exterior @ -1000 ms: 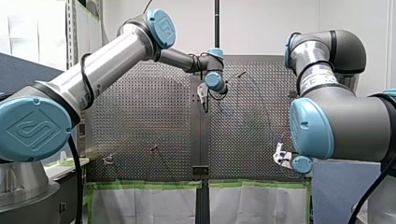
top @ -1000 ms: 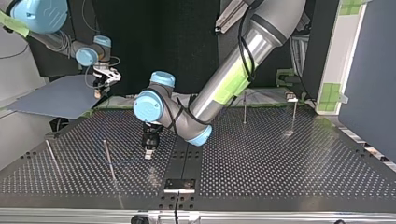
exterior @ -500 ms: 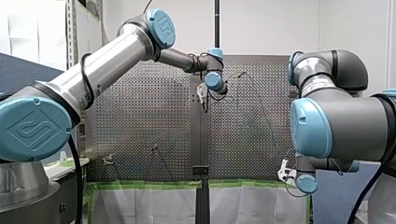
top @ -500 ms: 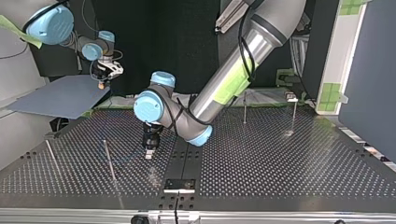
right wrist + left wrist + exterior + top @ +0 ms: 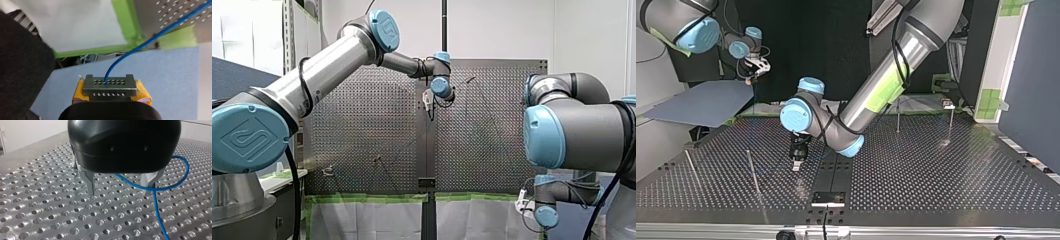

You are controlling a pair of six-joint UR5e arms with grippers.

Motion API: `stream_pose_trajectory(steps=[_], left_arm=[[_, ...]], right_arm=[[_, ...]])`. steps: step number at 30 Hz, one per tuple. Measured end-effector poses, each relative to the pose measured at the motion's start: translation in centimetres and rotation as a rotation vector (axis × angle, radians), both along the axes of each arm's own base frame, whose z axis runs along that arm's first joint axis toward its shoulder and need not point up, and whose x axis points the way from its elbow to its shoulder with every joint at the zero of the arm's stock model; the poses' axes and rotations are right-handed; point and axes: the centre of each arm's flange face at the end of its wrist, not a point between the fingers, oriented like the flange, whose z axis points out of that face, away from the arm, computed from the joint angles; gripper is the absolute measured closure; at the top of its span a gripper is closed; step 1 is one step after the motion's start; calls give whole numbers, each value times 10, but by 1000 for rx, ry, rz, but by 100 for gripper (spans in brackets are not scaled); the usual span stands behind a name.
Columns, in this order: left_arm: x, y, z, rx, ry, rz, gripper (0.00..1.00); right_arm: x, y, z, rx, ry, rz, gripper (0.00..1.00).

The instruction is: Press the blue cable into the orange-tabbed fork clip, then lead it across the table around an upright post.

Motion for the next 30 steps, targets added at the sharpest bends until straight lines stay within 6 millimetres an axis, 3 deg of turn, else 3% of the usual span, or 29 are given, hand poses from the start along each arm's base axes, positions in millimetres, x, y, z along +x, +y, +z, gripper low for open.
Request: stream_pose_trajectory(steps=[7, 16, 30], left_arm=[[1, 1, 0, 0, 0, 1, 10], [1, 4, -2, 11, 14, 4, 10], [2, 6, -3, 18, 25, 6, 10]], right_arm=[[-8, 17, -38, 59, 17, -7, 100], [-3, 30, -75, 103, 65, 70, 100], [5, 12, -55, 59, 52, 170, 100]])
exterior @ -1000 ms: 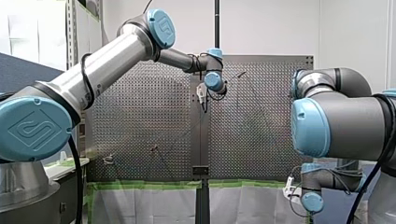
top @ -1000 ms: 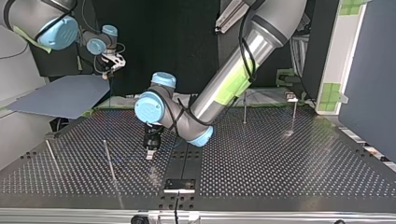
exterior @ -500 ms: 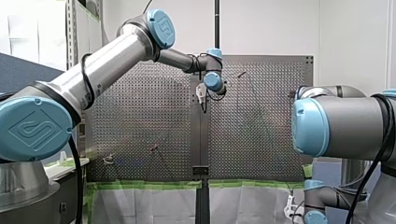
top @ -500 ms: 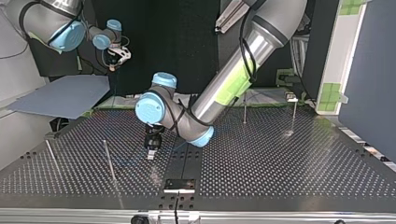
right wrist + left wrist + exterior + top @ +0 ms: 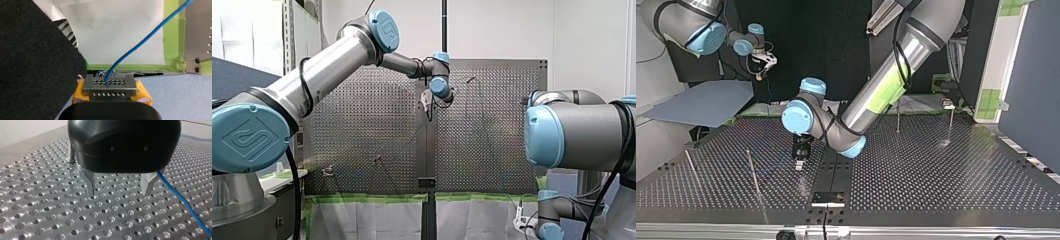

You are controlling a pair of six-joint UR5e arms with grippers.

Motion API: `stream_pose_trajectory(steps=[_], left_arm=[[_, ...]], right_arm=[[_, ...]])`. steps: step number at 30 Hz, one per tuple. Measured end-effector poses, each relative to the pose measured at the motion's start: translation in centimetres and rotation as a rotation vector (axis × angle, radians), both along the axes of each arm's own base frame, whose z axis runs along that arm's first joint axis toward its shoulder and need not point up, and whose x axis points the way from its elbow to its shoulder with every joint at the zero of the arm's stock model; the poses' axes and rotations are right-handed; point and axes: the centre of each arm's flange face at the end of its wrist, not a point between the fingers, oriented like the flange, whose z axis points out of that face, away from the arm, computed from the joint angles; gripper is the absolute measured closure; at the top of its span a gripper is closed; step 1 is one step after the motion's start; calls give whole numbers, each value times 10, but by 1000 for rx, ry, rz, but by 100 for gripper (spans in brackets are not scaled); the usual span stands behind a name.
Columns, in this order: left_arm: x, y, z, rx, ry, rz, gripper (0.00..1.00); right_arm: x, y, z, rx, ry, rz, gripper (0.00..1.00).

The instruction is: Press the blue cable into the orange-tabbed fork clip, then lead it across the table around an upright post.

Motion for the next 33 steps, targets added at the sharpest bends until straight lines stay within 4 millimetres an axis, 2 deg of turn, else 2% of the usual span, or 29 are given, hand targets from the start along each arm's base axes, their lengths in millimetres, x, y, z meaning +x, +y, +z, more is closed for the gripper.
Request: stream_pose_trajectory(steps=[6, 13, 22, 26, 33], left_arm=[[-2, 2, -3, 10, 20, -1, 10], [-10, 9, -30, 63, 98, -17, 10], [-23, 15, -66, 107, 181, -44, 10], [-28, 18, -77, 97, 218, -39, 10], [-32, 32, -103, 112, 279, -24, 10]], right_arm=[[0, -14, 18, -32, -7, 7, 100], [-1, -33, 46, -76, -26, 5, 100], [2, -34, 48, -74, -30, 10, 100], [3, -34, 48, -72, -30, 10, 100], [5, -33, 48, -69, -31, 15, 100]])
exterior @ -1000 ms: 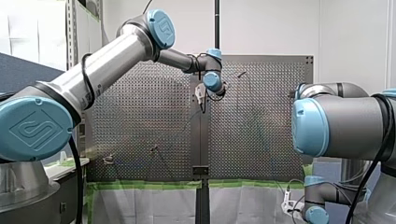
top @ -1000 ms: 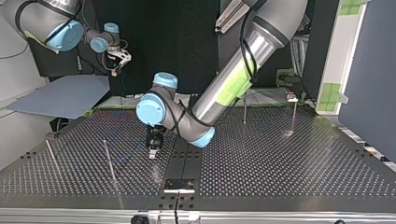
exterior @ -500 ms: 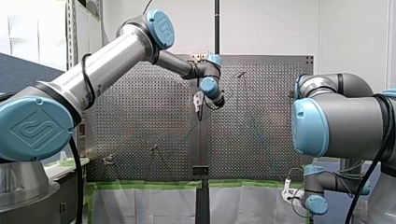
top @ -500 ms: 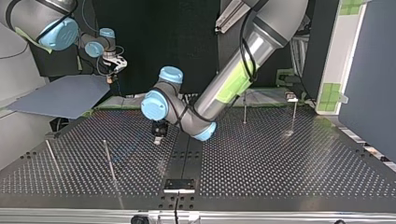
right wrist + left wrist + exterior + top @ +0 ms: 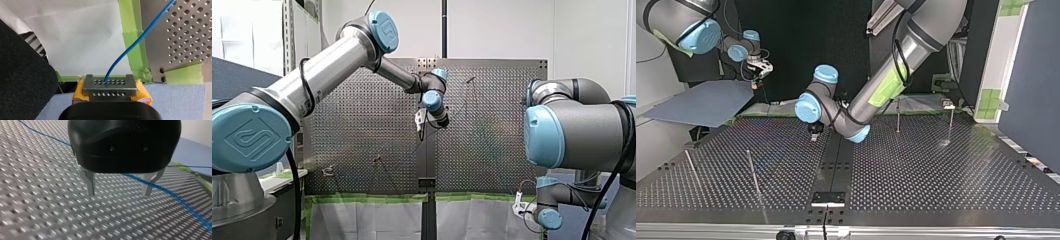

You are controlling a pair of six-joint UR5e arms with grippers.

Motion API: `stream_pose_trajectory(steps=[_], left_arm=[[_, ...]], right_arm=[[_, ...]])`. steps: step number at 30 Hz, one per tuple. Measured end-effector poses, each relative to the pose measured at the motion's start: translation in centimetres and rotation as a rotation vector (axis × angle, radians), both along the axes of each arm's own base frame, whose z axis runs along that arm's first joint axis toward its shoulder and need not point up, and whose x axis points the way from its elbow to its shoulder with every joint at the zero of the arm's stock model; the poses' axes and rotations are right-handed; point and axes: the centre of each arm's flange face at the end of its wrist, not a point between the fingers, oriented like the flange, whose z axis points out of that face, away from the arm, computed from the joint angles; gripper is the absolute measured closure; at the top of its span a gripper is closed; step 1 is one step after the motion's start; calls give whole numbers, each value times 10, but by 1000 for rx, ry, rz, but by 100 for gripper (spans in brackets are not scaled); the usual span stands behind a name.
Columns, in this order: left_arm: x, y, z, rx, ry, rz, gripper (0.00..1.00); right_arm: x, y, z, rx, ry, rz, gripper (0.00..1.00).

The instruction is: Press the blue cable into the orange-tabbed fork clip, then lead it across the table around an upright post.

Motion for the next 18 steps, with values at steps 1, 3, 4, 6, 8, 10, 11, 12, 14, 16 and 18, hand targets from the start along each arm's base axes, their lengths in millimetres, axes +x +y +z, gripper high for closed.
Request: stream_pose_trajectory(steps=[1, 3, 4, 6, 8, 10, 11, 12, 14, 16, 18], left_arm=[[-2, 2, -5, 9, 11, 1, 10], [-4, 5, -11, 23, 25, 2, 10], [-5, 7, -14, 32, 31, 2, 10], [-7, 8, -16, 46, 39, 1, 10], [-7, 10, -18, 57, 44, 0, 10], [-8, 11, -18, 62, 49, -1, 10], [-8, 11, -18, 64, 51, -2, 10], [-8, 11, -18, 65, 52, -2, 10], [-8, 12, -17, 67, 57, -2, 10], [-8, 14, -15, 68, 58, 0, 10], [-9, 14, -11, 67, 57, 1, 10]], right_arm=[[1, 0, 0, 0, 0, 1, 100], [2, 0, 0, -1, 0, 3, 100], [2, 0, 0, -1, 0, 3, 100], [3, 0, 0, -1, 0, 4, 100], [3, 0, 0, -1, 0, 5, 100], [3, 1, 0, -1, 0, 5, 100], [3, 1, 0, -1, 0, 6, 100], [3, 1, 0, -1, 0, 6, 100], [4, 1, 0, -1, 0, 6, 100], [4, 1, 0, -1, 0, 6, 100], [4, 1, 0, -1, 0, 7, 100]])
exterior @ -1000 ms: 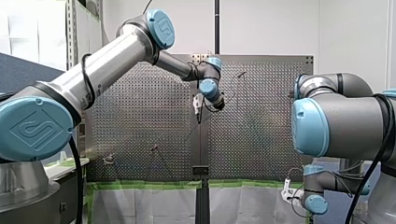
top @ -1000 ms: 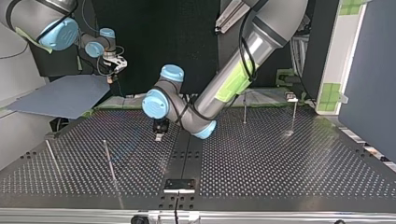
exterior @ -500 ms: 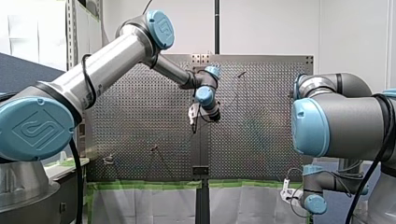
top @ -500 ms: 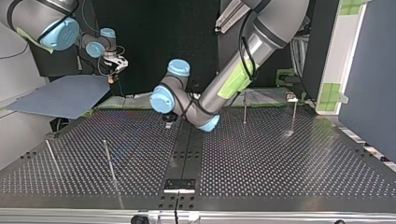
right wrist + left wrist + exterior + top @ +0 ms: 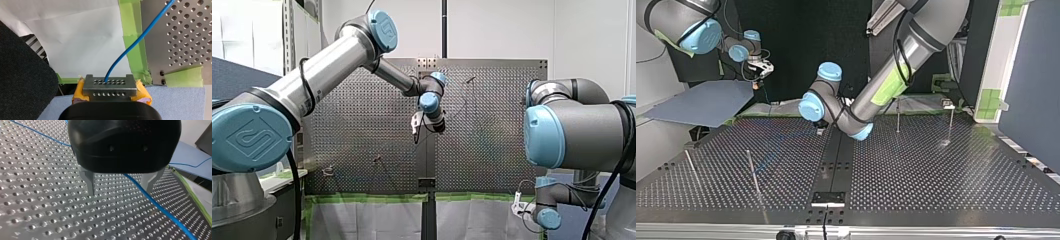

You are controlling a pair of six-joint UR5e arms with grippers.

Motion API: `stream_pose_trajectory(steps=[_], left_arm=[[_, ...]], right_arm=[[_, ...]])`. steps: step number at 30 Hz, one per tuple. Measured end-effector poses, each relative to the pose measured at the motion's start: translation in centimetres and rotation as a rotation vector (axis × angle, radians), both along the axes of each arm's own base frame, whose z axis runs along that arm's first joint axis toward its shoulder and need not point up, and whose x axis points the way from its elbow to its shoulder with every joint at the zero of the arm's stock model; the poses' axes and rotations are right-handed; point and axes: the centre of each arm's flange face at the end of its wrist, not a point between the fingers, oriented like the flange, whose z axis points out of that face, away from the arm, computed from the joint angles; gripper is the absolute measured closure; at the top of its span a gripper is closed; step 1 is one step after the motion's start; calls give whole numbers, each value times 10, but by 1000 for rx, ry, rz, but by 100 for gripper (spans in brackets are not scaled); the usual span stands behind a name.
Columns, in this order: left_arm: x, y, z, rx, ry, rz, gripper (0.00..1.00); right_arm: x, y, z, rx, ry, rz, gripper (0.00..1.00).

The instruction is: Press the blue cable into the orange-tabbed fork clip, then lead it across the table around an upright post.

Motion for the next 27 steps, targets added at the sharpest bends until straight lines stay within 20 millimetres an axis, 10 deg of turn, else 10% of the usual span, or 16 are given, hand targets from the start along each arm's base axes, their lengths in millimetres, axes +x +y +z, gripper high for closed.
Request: stream_pose_trajectory(steps=[27], left_arm=[[-47, 3, 54, -13, -42, -59, 10]], right_arm=[[2, 1, 0, 1, -2, 8, 100]])
